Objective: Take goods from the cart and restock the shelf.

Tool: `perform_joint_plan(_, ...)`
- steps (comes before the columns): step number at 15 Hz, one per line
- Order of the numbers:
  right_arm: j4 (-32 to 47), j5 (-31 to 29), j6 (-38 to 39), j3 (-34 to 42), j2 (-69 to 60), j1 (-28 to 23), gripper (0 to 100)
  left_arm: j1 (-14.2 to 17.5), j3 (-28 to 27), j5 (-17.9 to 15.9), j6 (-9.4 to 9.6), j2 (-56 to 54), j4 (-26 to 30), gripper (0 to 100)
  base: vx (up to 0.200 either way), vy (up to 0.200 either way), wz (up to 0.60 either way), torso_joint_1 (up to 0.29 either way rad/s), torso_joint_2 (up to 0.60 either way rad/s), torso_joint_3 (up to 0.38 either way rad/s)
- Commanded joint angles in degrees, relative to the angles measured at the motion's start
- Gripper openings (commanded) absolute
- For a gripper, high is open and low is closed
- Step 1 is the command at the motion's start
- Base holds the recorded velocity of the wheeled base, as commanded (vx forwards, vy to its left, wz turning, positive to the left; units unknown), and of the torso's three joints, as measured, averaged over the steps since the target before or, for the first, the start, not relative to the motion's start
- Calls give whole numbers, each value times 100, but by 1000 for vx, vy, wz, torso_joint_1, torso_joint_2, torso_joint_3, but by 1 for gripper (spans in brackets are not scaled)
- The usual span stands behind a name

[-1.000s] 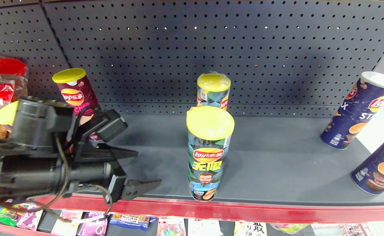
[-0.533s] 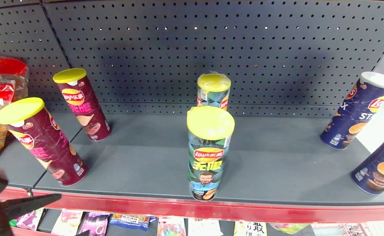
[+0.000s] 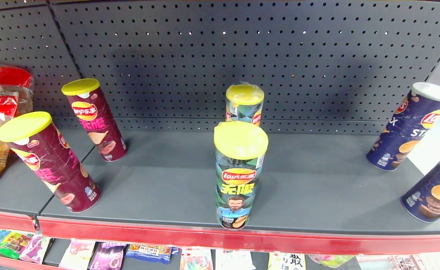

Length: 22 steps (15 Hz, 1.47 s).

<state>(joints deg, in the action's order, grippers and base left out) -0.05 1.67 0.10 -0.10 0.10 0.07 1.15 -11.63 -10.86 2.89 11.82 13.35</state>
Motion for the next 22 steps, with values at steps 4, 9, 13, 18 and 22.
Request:
perform_joint_plan(4,-4,0,-1,1,-1,1,100,-123,1154,770,-438,-1182,-1317,100,0,0,0,0,0,0)
perform_joint_plan(9,-4,0,-1,1,-1,1,100,-123,1163,787,-368,-1182,-1317,100,0,0,0,0,0,0)
perform_joint_plan(13,-4,26,-10,1,-1,1,100,-115,1163,796,-359,-1182,-1317,100,0,0,0,0,0,0)
perform_joint_plan(18,-4,35,-10,1,-1,10,100,-115,1163,787,-359,-1182,-1317,100,0,0,0,0,0,0)
perform_joint_plan(22,-4,35,-1,1,-1,1,100,-115,1163,787,-350,-1182,-1317,100,0,0,-300,4,2,2)
